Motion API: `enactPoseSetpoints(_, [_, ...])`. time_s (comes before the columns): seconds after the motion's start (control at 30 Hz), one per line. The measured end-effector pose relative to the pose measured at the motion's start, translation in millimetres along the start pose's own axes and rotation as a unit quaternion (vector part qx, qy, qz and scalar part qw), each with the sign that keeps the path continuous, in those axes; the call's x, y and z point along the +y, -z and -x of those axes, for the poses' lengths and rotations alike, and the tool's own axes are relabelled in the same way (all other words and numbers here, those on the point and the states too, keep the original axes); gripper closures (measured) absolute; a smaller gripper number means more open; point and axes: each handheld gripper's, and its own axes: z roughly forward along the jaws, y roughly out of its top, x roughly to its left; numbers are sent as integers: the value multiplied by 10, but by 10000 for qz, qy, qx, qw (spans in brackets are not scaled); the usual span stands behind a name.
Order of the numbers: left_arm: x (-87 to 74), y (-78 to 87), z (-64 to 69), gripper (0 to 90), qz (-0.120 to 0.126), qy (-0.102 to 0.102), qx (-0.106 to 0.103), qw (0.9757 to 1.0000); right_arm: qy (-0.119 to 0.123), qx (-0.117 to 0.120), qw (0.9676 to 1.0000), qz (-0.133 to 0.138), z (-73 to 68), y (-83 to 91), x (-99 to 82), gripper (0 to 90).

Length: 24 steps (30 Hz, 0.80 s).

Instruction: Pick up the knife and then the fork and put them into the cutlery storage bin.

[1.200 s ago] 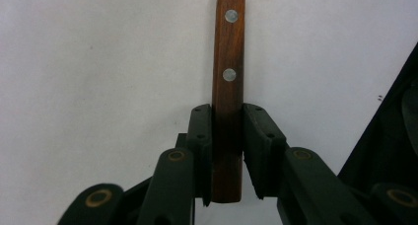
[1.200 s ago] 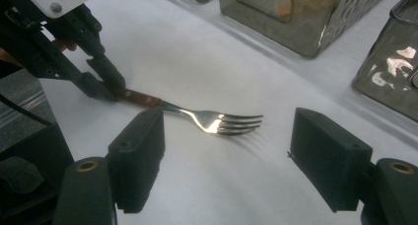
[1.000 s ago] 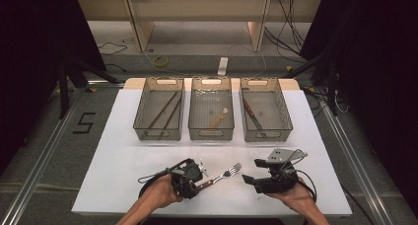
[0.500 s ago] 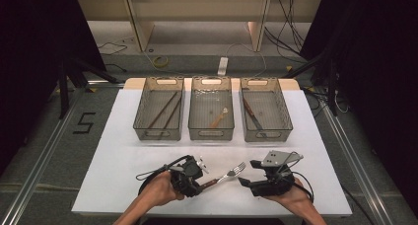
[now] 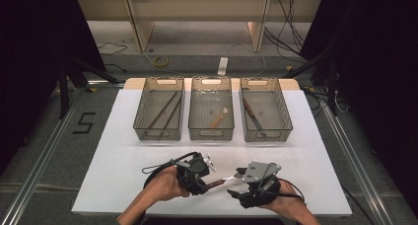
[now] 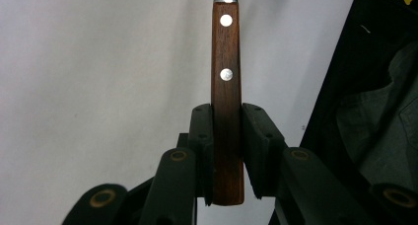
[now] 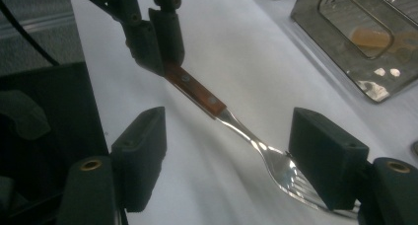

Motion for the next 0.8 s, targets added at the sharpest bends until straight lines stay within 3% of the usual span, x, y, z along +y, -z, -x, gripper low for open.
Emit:
enactPoseSetpoints(0.17, [90,-7,42,753,-63,-118,-105,9999,361,-30,9991,-207,-52,-59,17,340])
enactPoseSetpoints(0.3, [146,-11,80,753,-96,-228,-199,9995,729,-25,9966,-387,-103,-126,11,360])
enactPoseSetpoints(0.53, [181,4,118,753,-129,-350,-323,9988,1281,-18,9901,-565,-183,-205,2,418])
enactPoseSetpoints(0.8, [213,33,142,752,-183,-500,-437,9976,1727,14,9821,-745,-248,-259,7,483])
